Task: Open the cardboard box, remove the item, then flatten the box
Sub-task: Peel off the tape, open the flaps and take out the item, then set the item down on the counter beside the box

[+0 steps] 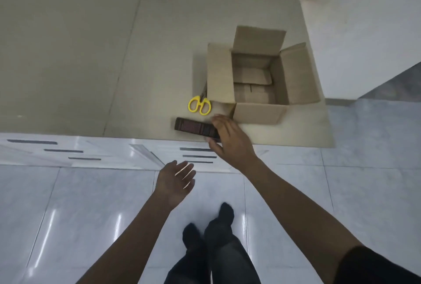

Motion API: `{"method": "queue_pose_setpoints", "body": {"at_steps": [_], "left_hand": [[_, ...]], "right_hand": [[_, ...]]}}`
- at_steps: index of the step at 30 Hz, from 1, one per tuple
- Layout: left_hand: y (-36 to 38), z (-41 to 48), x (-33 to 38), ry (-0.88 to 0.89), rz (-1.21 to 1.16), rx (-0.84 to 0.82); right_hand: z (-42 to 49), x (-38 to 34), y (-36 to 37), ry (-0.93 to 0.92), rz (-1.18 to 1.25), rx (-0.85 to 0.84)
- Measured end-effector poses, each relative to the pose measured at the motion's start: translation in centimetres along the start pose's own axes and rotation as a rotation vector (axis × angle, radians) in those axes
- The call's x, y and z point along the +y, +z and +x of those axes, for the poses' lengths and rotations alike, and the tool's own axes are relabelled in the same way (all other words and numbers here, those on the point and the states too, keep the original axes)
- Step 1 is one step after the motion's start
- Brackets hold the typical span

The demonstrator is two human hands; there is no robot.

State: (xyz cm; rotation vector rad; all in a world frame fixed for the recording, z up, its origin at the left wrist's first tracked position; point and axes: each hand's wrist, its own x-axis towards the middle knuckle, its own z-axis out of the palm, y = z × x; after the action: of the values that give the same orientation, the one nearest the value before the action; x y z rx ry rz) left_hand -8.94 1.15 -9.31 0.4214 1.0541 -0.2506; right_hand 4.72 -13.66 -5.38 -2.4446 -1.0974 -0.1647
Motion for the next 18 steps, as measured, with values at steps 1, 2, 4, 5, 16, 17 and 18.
{"method": "queue_pose_setpoints", "body": {"at_steps": [1,2,4,5,16,17,18], "left_hand": [[0.3,1.2,-0.1,-0.005,-0.024,0.006],[0.7,2.5,-0.2,-0.008,-0.051,0.007],[2.0,5.3,0.0,-0.007,-0.110,0.022],[2.7,6.5,0.1,-0.006,-0.143,0.042],[3.1,11.6,-0.8,0.004,-0.245,0.061],[2.3,11.4,-1.1,-0.001,-0.208,0.045],[1.6,11.3,-1.4,-0.005,-0.181,0.025]], "right_hand": [[0.0,0.1,0.5,-0.008,-0.021,0.029],[-0.1,0.3,0.9,-0.019,-0.041,0.058],[-0.2,0.6,1.7,-0.032,-0.073,0.102],[-0.2,0.7,1.9,-0.033,-0.084,0.116],[-0.3,0.9,2.4,-0.039,-0.115,0.164],[-0.3,0.9,2.3,-0.036,-0.113,0.161],[-0.4,0.8,2.2,-0.036,-0.109,0.154]]}}
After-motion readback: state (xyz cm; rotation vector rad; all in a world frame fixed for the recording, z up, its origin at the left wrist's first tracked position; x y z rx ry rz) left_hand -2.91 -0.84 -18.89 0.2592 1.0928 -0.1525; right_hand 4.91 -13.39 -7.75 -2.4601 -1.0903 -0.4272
